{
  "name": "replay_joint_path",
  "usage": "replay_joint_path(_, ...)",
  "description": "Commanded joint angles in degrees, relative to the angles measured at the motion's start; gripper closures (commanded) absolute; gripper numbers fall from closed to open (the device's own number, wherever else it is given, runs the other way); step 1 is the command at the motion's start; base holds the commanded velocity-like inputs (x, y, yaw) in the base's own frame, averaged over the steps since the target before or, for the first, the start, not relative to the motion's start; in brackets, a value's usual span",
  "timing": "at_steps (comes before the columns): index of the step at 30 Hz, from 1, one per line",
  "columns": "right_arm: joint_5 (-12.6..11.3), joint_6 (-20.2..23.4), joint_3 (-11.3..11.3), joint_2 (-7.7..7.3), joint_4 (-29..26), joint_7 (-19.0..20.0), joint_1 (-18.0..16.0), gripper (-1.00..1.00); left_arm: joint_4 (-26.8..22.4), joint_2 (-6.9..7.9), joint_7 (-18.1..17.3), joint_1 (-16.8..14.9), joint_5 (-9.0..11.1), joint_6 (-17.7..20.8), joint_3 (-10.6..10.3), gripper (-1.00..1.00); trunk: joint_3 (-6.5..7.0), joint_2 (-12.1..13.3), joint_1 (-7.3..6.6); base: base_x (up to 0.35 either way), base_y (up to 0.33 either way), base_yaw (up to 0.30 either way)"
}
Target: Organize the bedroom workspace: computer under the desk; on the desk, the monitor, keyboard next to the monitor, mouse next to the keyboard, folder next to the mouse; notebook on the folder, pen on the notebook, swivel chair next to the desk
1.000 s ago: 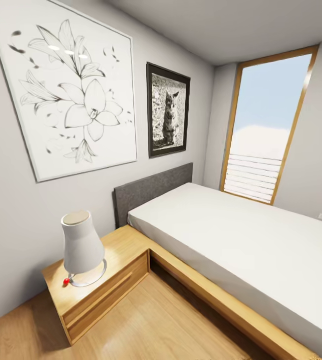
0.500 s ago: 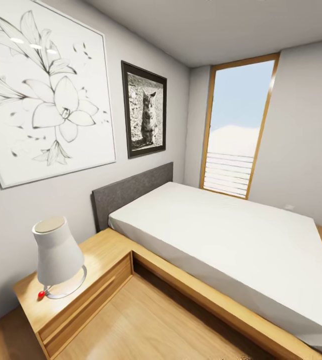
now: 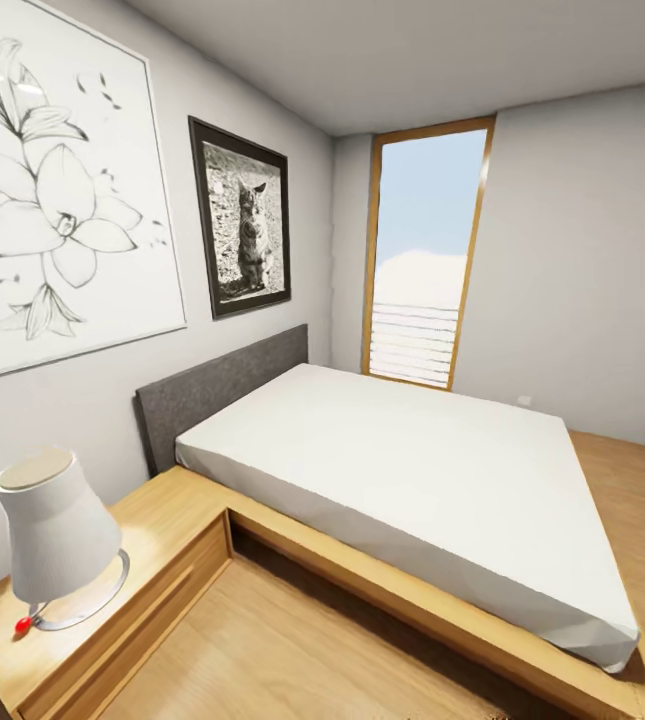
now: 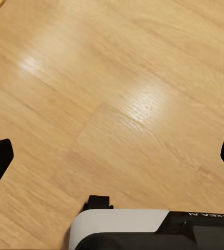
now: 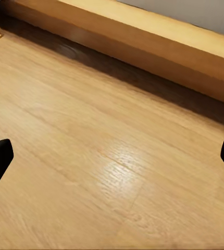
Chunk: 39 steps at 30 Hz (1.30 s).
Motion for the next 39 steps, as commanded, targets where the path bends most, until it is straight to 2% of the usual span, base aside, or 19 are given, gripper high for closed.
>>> replay_joint_path(1,0.39,-0.14,-0.06,0.01,0.05,-0.19,-0.05,-1.00,-0.03,-0.01,-0.04,0.00,0.38,-0.12,0.01,-1.00,-0.07,-0.04,0.00,0.000,0.000,-0.273)
replay_joint_path(27,0.46,-0.02,-0.04,-0.08,0.02,-0.19,-0.05,-1.00,-0.03,0.02,-0.04,0.00,0.38,-0.12,0.01,-1.00,-0.07,-0.04,0.00,0.000,0.000,-0.271)
replay_joint_path(39,0.57,-0.14,0.01,-0.11,0.00,-0.23,-0.05,-1.00,-0.03,0.06,-0.04,0.00,0.38,-0.12,0.01,-1.00,-0.06,-0.04,0.00,0.000,0.000,-0.036)
